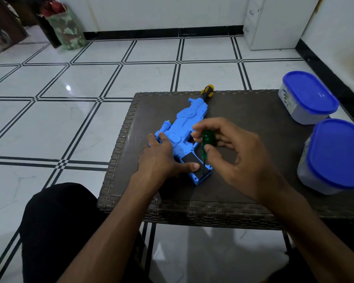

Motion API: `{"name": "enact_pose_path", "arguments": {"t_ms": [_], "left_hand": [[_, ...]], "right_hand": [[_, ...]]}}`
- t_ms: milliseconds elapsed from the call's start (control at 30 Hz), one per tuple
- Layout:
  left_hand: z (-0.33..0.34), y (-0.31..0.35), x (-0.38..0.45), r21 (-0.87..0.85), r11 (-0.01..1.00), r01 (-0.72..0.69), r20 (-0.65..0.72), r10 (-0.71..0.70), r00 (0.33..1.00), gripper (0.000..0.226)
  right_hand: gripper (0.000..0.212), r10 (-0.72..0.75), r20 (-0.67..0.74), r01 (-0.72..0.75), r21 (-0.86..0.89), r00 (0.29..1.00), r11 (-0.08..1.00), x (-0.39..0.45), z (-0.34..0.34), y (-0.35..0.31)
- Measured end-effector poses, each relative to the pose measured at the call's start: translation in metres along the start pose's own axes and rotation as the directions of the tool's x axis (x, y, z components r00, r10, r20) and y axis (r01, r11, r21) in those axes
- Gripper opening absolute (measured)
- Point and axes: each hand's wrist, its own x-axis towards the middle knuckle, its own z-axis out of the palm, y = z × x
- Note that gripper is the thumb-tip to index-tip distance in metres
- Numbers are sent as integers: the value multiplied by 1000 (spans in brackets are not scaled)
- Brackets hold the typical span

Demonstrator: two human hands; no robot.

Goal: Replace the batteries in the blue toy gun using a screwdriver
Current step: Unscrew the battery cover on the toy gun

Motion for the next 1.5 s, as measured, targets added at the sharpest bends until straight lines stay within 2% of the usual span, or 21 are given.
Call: {"name": "enact_pose_path", "arguments": {"t_ms": [167, 267, 367, 467, 767, 900, 1000, 1100, 1200, 1367, 1500], "left_hand": [[0, 0, 1, 1, 1000, -10, -10, 10, 1000, 128], [1, 0, 0, 4, 1000, 1, 6, -1, 1000, 133], [1, 1, 0, 16, 1000, 7, 1, -7, 1000, 132], [0, 1, 1, 15, 1000, 8, 0, -8, 1000, 131], [1, -1, 1, 16, 1000, 12, 1, -12, 1000, 133], [0, -1, 2, 10, 1000, 10, 3, -10, 1000, 133], [0, -1, 2, -1, 1000, 14, 7, -14, 1000, 133], [0, -1, 1, -6, 1000, 12, 8, -12, 1000, 133], [0, -2, 1, -8, 1000, 10, 7, -10, 1000, 133], [2, -7, 2, -66, 998, 0, 1, 0, 1000, 131], [6, -13, 5, -118, 993, -11, -64, 4, 998, 125]], "right_hand": [[25, -60, -9, 59, -86, 998, 995, -1, 1, 2], [26, -60, 10, 60, -108, 998, 992, 0, -1, 4], [36, -6, 47, 8, -43, 999, 999, -1, -1, 2], [34, 13, 37, -13, -3, 999, 1000, -2, 1, 0], [29, 39, -51, -34, 88, 998, 996, -4, -8, 1], [33, 59, -73, -52, 99, 996, 994, -3, -15, 0], [31, 56, -122, -57, -3, 991, 998, -3, -23, 3], [27, 12, -153, -50, -246, 988, 968, -4, -32, 17], [31, 2, -63, -29, -440, 998, 898, -10, -32, 43], [46, 130, 111, -35, -612, 985, 790, -21, -25, 80], [42, 310, 200, -90, -691, 929, 717, -21, -22, 87]]}}
